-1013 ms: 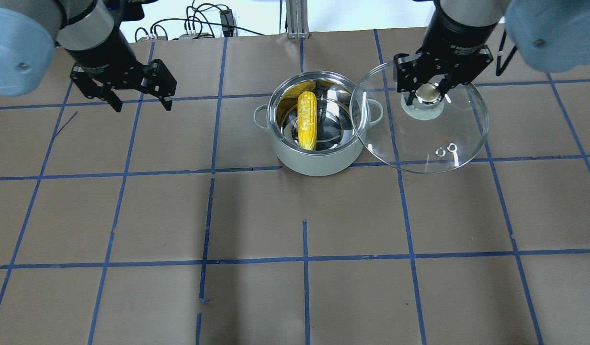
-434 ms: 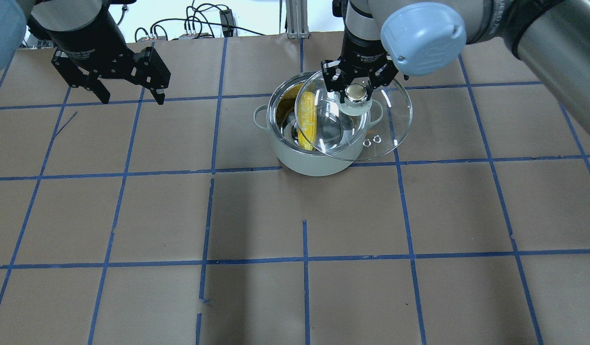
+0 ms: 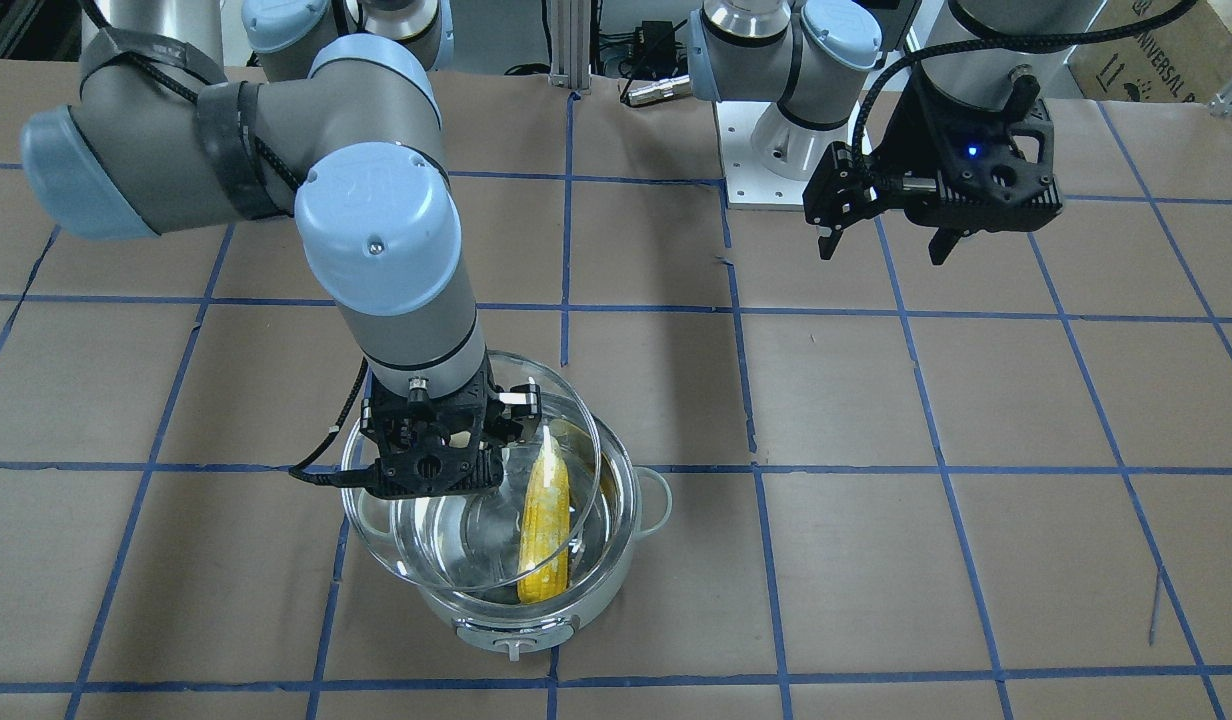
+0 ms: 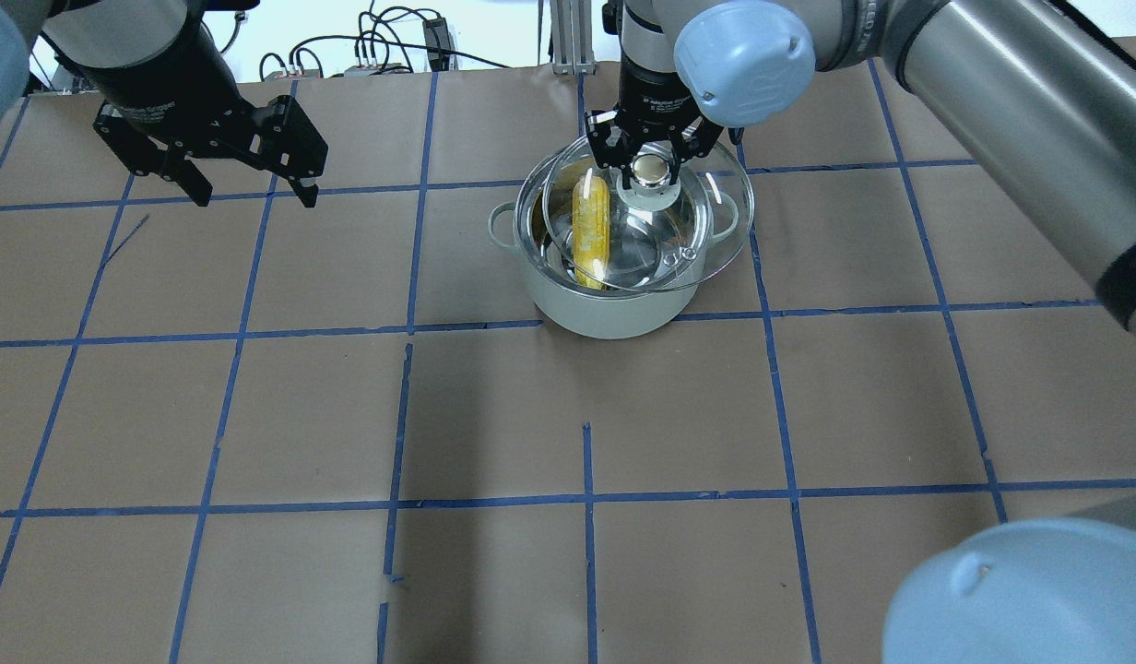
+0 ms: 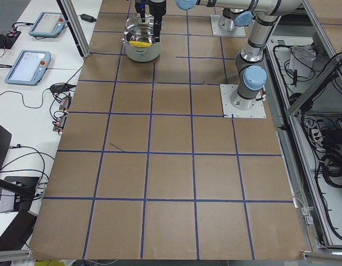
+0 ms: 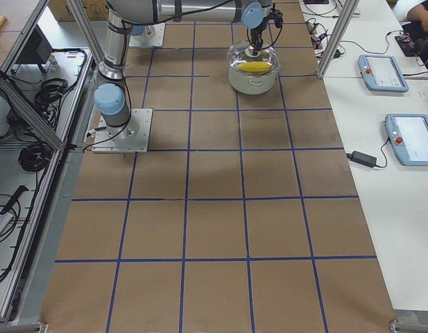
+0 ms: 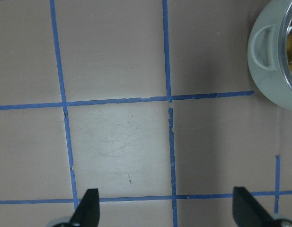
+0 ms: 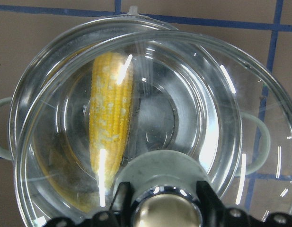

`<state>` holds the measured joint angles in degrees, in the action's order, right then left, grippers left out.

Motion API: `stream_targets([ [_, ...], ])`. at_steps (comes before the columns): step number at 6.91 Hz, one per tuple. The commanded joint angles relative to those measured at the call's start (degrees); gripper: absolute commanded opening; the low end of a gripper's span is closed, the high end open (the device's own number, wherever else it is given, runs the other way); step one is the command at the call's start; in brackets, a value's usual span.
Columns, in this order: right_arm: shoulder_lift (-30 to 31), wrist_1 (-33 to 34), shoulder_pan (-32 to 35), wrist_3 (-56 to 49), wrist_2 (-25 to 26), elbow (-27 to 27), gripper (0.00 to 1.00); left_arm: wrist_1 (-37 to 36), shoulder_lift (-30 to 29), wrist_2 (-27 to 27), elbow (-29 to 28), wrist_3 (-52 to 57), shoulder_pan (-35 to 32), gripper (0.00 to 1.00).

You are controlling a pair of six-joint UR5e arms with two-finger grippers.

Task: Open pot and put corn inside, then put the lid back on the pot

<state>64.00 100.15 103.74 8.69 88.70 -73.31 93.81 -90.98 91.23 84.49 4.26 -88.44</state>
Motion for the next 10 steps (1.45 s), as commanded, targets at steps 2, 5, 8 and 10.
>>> stream_targets([
  [2,-2.5,1.9,0.5,1.9,0.1,1.3,0.08,1.5,0.8,0.2,-1.1,-3.0,0.6,1.0],
  [5,-4.8,1.7,1.6,2.5,0.4,4.9,0.08,2.0,0.5,2.6,-1.1,-1.9,1.1,1.0],
  [8,-5.4,1.4,2.6,3.4,0.4,4.8,0.08,1.9,-0.3,0.0,-1.2,2.8,1.1,1.0],
  [10,-5.6,1.4,2.6,3.4,0.3,4.8,0.08,1.9,-0.1,0.4,-1.1,3.0,1.0,1.0],
])
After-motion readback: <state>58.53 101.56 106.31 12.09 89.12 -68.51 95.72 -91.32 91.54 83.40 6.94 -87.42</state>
